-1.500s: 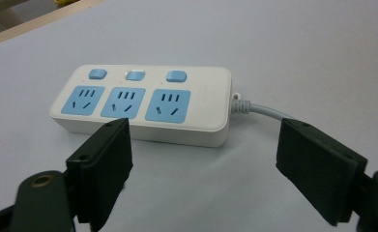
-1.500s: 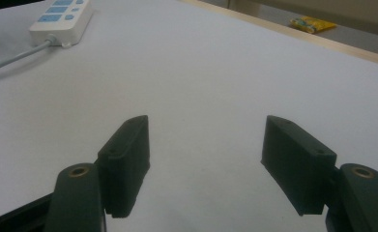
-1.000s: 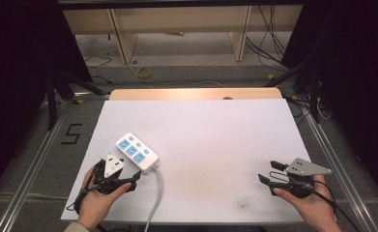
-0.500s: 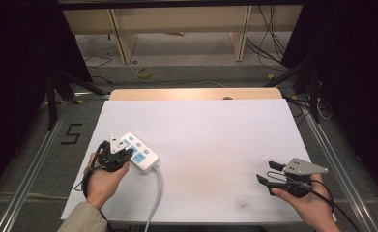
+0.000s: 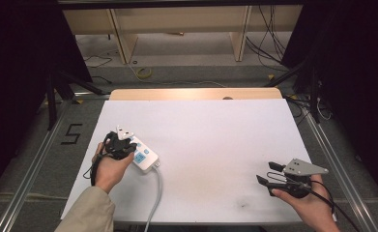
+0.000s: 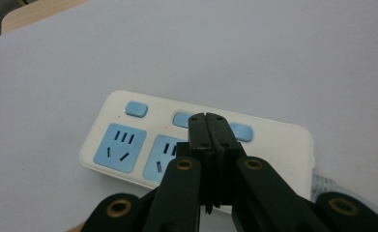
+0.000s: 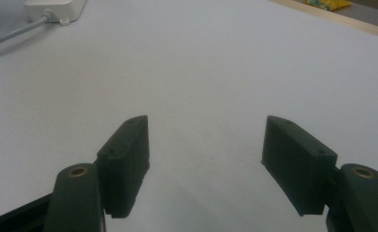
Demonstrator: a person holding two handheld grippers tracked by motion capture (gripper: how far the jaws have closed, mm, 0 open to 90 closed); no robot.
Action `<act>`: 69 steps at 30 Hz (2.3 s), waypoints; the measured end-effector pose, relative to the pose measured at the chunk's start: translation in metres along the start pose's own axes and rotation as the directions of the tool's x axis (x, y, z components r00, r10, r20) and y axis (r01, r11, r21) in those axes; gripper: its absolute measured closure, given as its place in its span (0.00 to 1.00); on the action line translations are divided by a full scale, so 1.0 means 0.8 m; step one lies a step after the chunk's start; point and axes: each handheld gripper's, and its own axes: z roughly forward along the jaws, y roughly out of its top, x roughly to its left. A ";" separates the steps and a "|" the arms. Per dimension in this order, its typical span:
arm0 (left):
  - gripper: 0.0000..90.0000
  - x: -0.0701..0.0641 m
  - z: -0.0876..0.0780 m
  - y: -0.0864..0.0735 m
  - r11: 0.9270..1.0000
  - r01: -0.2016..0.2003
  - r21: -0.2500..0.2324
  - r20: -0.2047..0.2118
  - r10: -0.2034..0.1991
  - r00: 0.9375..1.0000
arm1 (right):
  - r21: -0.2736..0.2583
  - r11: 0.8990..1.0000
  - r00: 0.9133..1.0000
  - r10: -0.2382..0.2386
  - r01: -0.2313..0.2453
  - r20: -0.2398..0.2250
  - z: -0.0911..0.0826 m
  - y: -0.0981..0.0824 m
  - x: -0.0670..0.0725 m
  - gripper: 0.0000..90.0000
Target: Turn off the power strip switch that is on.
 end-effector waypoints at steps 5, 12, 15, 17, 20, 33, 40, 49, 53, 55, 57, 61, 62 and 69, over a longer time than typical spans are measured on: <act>1.00 0.011 0.011 0.008 1.000 0.019 0.004 -0.009 -0.019 1.000 | 0.005 1.000 1.000 -0.001 0.001 -0.004 0.000 0.000 0.001 0.38; 1.00 0.016 0.026 0.015 0.999 0.026 0.030 -0.009 -0.025 1.000 | 0.004 1.000 1.000 -0.005 0.005 -0.007 0.001 0.000 0.002 0.38; 1.00 0.014 0.031 0.016 0.999 0.029 0.038 -0.005 -0.028 1.000 | 0.005 1.000 1.000 -0.005 0.005 -0.008 0.001 0.000 0.002 0.38; 1.00 0.014 0.035 0.016 0.999 0.016 0.051 -0.005 -0.016 1.000 | 0.005 1.000 1.000 -0.004 0.004 -0.009 0.001 0.000 0.003 0.38; 1.00 0.013 0.042 0.017 0.998 0.009 0.068 -0.008 -0.008 1.000 | 0.005 1.000 1.000 -0.004 0.004 -0.011 0.001 0.000 0.002 0.37; 1.00 0.011 0.062 0.018 0.995 -0.021 0.100 -0.005 0.022 1.000 | 0.006 1.000 1.000 -0.009 0.009 -0.011 0.001 0.001 0.004 0.37; 1.00 0.011 0.064 0.019 0.995 -0.007 0.095 0.012 0.006 1.000 | 0.008 1.000 1.000 -0.008 0.008 -0.011 0.001 0.000 0.004 0.37; 1.00 0.008 0.064 0.021 0.993 0.002 0.116 0.025 -0.004 1.000 | 0.008 1.000 1.000 -0.013 0.013 -0.010 0.001 0.000 0.004 0.37; 1.00 0.009 0.064 0.021 0.993 0.006 0.114 0.031 -0.009 0.999 | 0.011 1.000 1.000 -0.012 0.012 -0.011 0.001 0.000 0.004 0.37; 1.00 0.010 0.064 0.021 0.993 0.011 0.114 0.033 -0.014 0.999 | 0.011 1.000 1.000 -0.013 0.014 -0.010 0.001 0.000 0.004 0.37; 1.00 0.009 0.064 0.021 0.993 -0.007 0.117 0.020 0.005 1.000 | 0.011 1.000 1.000 -0.012 0.013 -0.012 0.001 0.000 0.004 0.37; 1.00 0.009 0.065 0.023 0.992 -0.009 0.127 0.020 0.006 1.000 | 0.012 1.000 1.000 -0.014 0.015 -0.012 0.001 0.000 0.004 0.37; 1.00 0.009 0.065 0.024 0.992 -0.009 0.129 0.020 0.006 1.000 | 0.012 1.000 1.000 -0.016 0.016 -0.012 0.001 0.000 0.004 0.37; 1.00 0.007 0.065 0.023 0.992 -0.010 0.129 0.012 0.008 1.000 | 0.013 1.000 1.000 -0.017 0.017 -0.013 0.001 0.000 0.005 0.37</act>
